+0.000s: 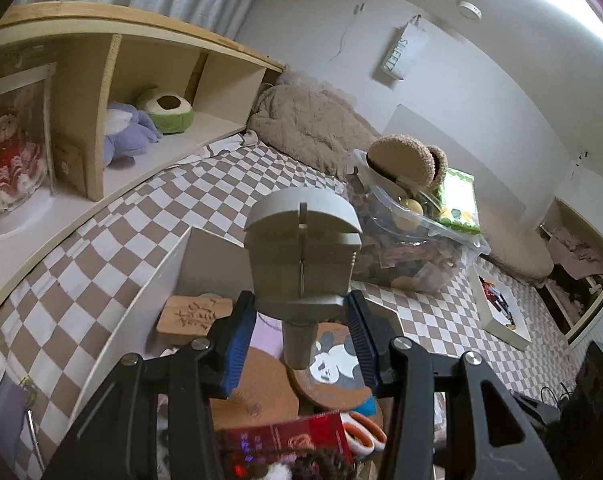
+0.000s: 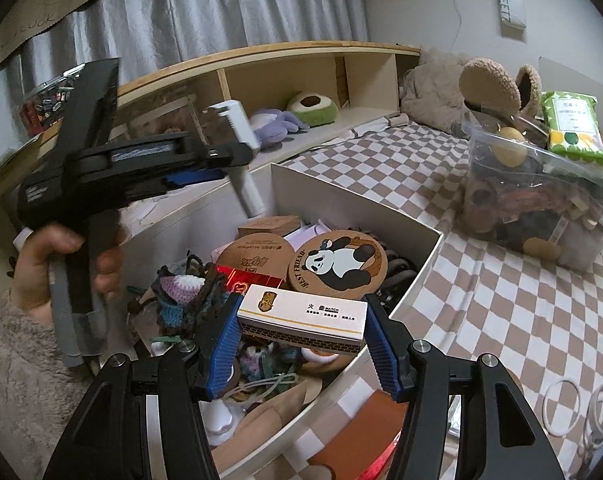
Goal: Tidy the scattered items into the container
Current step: 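Open the left tool over the box while the right tool lowers and releases the harmonica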
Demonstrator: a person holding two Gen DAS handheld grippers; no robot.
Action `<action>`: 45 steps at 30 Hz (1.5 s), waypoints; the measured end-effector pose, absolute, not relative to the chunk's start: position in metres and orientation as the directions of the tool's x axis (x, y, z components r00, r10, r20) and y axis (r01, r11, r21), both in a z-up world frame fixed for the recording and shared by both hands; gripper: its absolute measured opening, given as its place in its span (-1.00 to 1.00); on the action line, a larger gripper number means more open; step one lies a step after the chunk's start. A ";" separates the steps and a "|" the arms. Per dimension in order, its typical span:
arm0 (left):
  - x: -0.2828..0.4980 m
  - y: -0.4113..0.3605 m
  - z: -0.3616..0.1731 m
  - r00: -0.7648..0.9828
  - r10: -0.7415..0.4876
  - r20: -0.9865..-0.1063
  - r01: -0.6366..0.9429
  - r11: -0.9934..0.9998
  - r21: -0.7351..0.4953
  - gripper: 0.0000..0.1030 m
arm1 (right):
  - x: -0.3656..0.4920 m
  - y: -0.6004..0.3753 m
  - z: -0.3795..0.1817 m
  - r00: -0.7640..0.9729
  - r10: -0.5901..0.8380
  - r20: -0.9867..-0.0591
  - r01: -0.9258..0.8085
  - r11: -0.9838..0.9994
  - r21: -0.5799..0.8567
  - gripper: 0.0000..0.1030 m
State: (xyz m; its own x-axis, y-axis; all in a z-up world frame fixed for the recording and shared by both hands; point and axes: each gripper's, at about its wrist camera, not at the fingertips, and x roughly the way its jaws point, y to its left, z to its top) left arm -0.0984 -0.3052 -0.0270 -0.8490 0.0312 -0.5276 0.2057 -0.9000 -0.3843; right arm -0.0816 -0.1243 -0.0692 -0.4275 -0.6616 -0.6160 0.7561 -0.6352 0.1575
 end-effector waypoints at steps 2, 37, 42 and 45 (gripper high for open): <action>-0.109 -0.305 -0.031 -0.846 0.038 -0.532 0.210 -0.893 -0.398 -0.10 | -0.082 -0.125 -0.069 -0.426 -0.661 -0.618 0.757 -0.634 0.156 0.16; -0.120 -0.313 -0.043 -0.808 0.026 -0.589 0.278 -0.864 -0.419 0.88 | -0.070 -0.127 -0.071 -0.349 -0.658 -0.667 0.841 -0.534 0.088 0.16; -0.116 -0.309 -0.042 -0.806 0.020 -0.591 0.273 -0.874 -0.402 0.88 | -0.057 -0.136 -0.074 -0.303 -0.644 -0.702 0.887 -0.461 0.040 0.16; -0.111 -0.310 -0.040 -0.809 0.015 -0.587 0.274 -0.874 -0.400 0.88 | -0.050 -0.142 -0.076 -0.283 -0.634 -0.719 0.906 -0.424 0.018 0.16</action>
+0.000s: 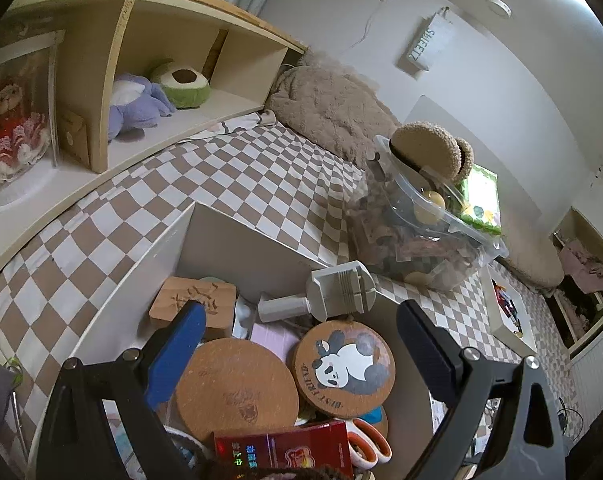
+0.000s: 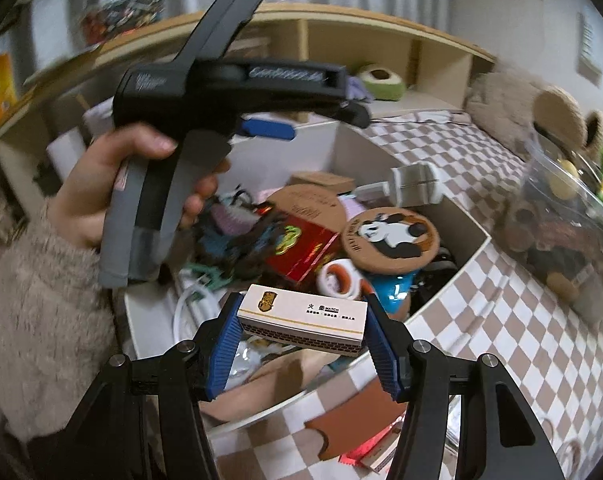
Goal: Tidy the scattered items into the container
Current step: 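Open the left tool over the box while the right tool lowers and releases the harmonica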
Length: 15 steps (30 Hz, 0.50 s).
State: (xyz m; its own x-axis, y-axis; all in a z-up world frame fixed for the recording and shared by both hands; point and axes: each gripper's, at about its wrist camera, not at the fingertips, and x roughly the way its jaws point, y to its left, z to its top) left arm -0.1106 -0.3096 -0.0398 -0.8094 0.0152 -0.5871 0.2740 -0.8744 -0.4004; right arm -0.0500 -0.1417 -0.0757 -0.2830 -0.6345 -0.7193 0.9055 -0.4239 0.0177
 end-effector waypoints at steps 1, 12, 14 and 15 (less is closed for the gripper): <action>-0.109 -0.309 -0.039 -0.810 0.014 -0.586 0.273 -0.876 -0.398 0.88 | -0.048 -0.143 -0.076 -0.279 -0.631 -0.723 0.911 -0.413 0.009 0.16; -0.084 -0.302 -0.018 -0.844 -0.019 -0.537 0.253 -0.895 -0.367 0.88 | -0.042 -0.149 -0.085 -0.253 -0.609 -0.752 0.919 -0.394 0.010 0.17; -0.081 -0.300 -0.016 -0.845 -0.027 -0.534 0.253 -0.900 -0.354 0.88 | -0.042 -0.149 -0.086 -0.262 -0.604 -0.753 0.914 -0.405 0.008 0.50; -0.079 -0.299 -0.015 -0.845 -0.035 -0.534 0.254 -0.904 -0.343 0.88 | -0.042 -0.148 -0.086 -0.262 -0.606 -0.751 0.912 -0.409 0.011 0.84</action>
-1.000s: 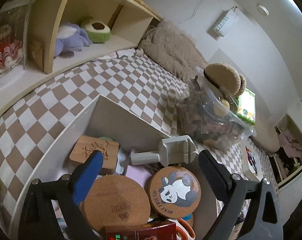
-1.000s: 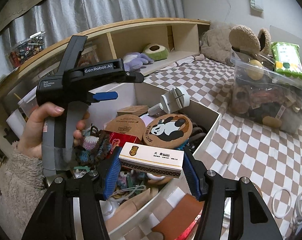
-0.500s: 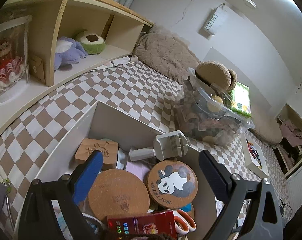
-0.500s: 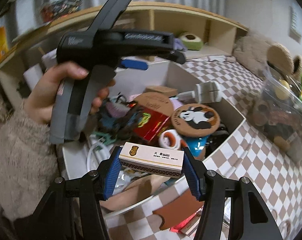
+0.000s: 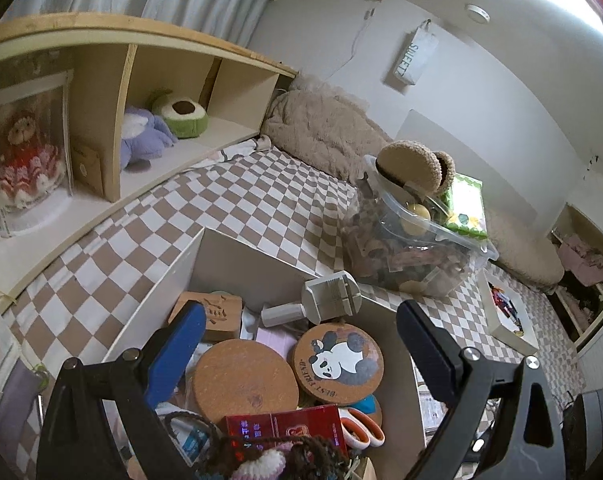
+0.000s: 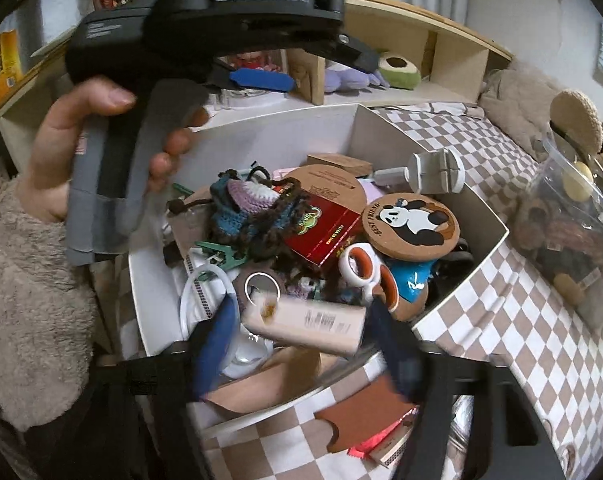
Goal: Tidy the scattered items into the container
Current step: 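Open the left tool over the box while the right tool lowers and releases the harmonica, then withdraw both tools from the SHOES box back over the bed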
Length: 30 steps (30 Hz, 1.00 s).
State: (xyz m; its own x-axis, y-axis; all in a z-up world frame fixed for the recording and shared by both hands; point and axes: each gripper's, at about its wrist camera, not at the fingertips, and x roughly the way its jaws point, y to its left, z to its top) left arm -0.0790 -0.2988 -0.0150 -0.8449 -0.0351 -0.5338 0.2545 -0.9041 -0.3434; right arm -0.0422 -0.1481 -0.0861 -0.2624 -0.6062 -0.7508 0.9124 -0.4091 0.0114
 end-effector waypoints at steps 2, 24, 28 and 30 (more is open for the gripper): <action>-0.076 -0.297 -0.013 -0.846 -0.050 -0.531 0.259 -0.909 -0.327 0.88 | -0.042 -0.148 -0.085 -0.261 -0.616 -0.743 0.913 -0.407 0.017 0.94; -0.065 -0.279 -0.007 -0.847 -0.063 -0.528 0.243 -0.929 -0.279 1.00 | -0.044 -0.134 -0.070 -0.344 -0.646 -0.681 0.879 -0.477 0.008 1.00; -0.062 -0.278 -0.003 -0.851 -0.053 -0.522 0.237 -0.927 -0.291 1.00 | -0.045 -0.124 -0.063 -0.397 -0.652 -0.645 0.853 -0.522 0.003 1.00; -0.060 -0.277 -0.001 -0.855 -0.060 -0.515 0.245 -0.922 -0.299 1.00 | -0.046 -0.118 -0.059 -0.428 -0.656 -0.622 0.837 -0.547 0.000 1.00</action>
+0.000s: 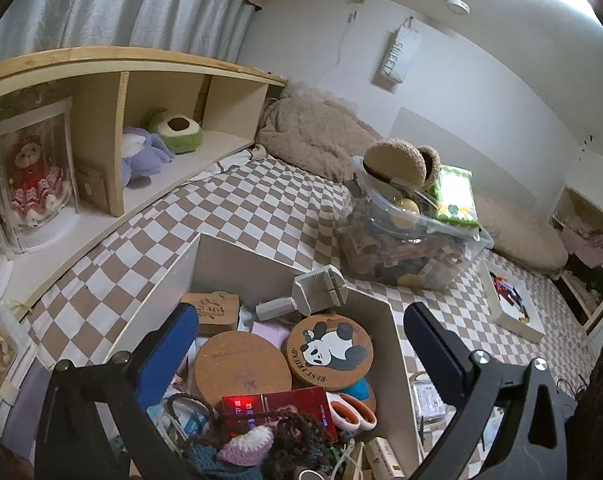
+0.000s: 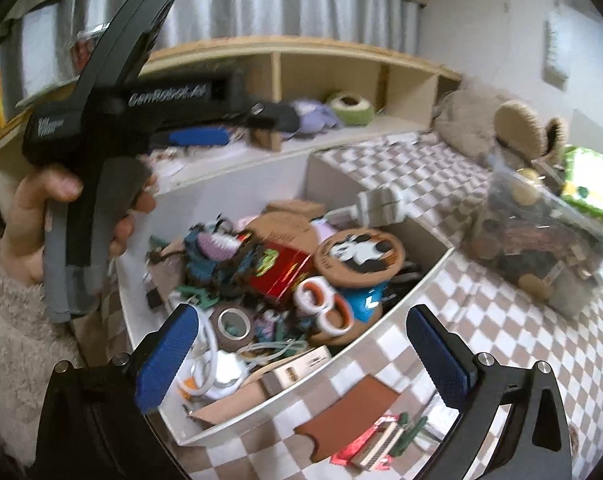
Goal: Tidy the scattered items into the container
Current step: 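Withdraw both tools from the SHOES box back over the bed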
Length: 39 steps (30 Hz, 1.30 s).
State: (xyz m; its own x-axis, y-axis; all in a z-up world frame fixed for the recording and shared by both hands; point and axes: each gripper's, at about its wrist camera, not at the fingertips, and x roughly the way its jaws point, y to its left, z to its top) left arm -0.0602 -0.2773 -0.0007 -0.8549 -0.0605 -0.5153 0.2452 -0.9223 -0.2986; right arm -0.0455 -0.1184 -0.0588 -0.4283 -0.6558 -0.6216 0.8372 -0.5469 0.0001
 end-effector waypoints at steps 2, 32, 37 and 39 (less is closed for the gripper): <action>-0.058 -0.276 0.002 -0.856 -0.066 -0.512 0.250 -0.921 -0.298 1.00 | -0.047 -0.111 -0.054 -0.452 -0.658 -0.603 0.822 -0.570 0.006 1.00; -0.044 -0.180 0.019 -0.859 -0.081 -0.506 0.151 -0.984 -0.097 1.00 | -0.063 -0.019 -0.028 -0.636 -0.573 -0.517 0.632 -0.771 0.076 1.00; -0.045 -0.170 0.007 -0.843 -0.083 -0.532 0.149 -0.985 -0.082 1.00 | -0.067 -0.006 -0.028 -0.645 -0.559 -0.520 0.610 -0.787 0.089 1.00; -0.045 -0.166 0.004 -0.838 -0.080 -0.540 0.145 -0.986 -0.078 1.00 | -0.068 -0.002 -0.028 -0.650 -0.553 -0.522 0.604 -0.792 0.088 1.00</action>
State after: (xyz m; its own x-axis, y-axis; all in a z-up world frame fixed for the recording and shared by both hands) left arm -0.0450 -0.1660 0.0037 -0.8377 -0.0799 -0.5403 0.1447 -0.9864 -0.0785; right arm -0.0677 -0.0019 -0.0279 -0.6497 -0.5526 -0.5220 0.6036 -0.7924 0.0876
